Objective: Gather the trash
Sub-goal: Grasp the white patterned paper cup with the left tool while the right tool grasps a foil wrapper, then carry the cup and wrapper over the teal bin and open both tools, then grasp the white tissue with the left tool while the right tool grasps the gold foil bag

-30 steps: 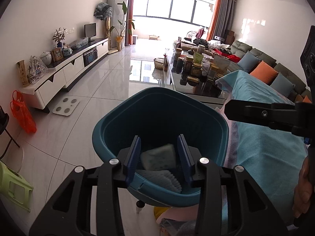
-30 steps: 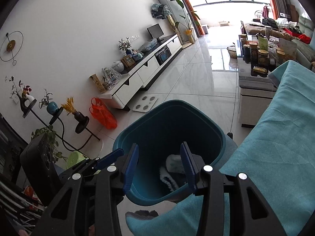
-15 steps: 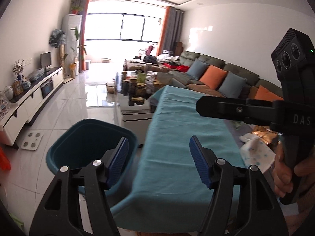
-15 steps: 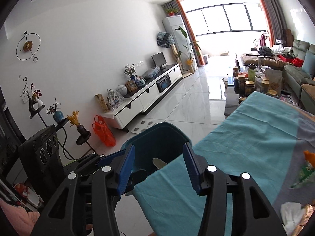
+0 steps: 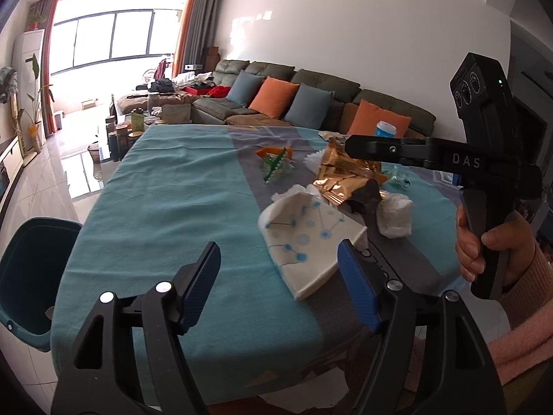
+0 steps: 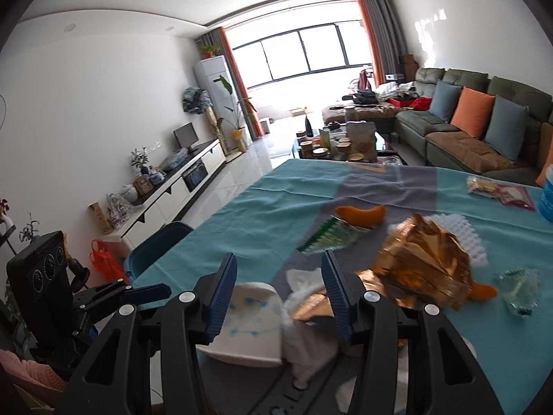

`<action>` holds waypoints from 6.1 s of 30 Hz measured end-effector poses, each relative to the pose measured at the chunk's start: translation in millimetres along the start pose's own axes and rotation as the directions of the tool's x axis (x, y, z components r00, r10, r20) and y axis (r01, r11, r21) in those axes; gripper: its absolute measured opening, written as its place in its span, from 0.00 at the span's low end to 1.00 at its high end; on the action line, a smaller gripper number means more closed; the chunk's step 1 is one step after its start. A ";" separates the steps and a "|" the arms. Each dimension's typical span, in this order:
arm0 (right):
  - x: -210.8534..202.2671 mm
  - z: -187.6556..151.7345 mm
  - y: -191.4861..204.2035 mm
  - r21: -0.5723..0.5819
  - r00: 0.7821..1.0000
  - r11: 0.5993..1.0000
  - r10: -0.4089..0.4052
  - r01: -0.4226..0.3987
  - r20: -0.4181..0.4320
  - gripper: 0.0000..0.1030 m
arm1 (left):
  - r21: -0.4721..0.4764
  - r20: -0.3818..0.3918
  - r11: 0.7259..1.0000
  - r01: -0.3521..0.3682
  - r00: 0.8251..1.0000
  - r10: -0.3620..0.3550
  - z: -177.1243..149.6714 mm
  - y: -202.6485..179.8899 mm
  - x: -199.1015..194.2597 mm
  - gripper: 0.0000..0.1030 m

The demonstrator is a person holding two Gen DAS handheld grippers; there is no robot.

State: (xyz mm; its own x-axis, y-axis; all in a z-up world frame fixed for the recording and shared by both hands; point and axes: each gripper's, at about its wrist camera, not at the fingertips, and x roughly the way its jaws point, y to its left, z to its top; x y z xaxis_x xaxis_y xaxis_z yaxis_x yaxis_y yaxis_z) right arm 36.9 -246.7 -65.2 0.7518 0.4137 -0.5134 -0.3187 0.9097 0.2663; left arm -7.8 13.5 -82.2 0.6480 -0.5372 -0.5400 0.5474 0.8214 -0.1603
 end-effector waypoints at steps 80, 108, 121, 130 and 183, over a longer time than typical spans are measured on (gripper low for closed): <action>-3.9 18.0 37.7 -0.123 0.996 0.992 0.030 -0.020 0.081 0.02 | -0.252 0.061 0.940 -0.229 0.966 0.252 6.1 85.1 -60.1 0.05; 101.5 46.9 139.8 -0.216 0.953 0.929 0.298 -0.302 -0.053 0.02 | -0.411 0.032 0.781 -0.470 0.849 0.528 -20.1 184.4 -135.8 0.05; 161.1 53.0 179.1 -0.204 0.932 0.911 0.336 -0.358 -0.138 0.02 | -0.450 -0.063 0.692 -0.564 0.793 0.606 -45.0 234.8 -147.5 0.05; 205.3 50.5 203.1 -0.206 0.926 0.912 0.312 -0.355 -0.215 0.02 | -0.460 -0.131 0.651 -0.604 0.771 0.623 -56.9 260.4 -130.3 0.05; 79.2 40.2 99.6 -0.154 0.986 0.975 0.152 -0.161 -0.067 0.60 | -0.184 0.019 0.937 -0.296 0.952 0.305 5.7 101.9 -25.6 0.64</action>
State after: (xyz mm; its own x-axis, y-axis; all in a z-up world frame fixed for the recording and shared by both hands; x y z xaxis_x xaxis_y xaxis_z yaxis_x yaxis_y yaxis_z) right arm 88.0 -124.8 -46.5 0.6543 0.5485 -0.5206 -0.5202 0.8261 0.2167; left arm 34.4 109.8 -80.0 0.7937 -0.2646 -0.5478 0.2232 0.9643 -0.1425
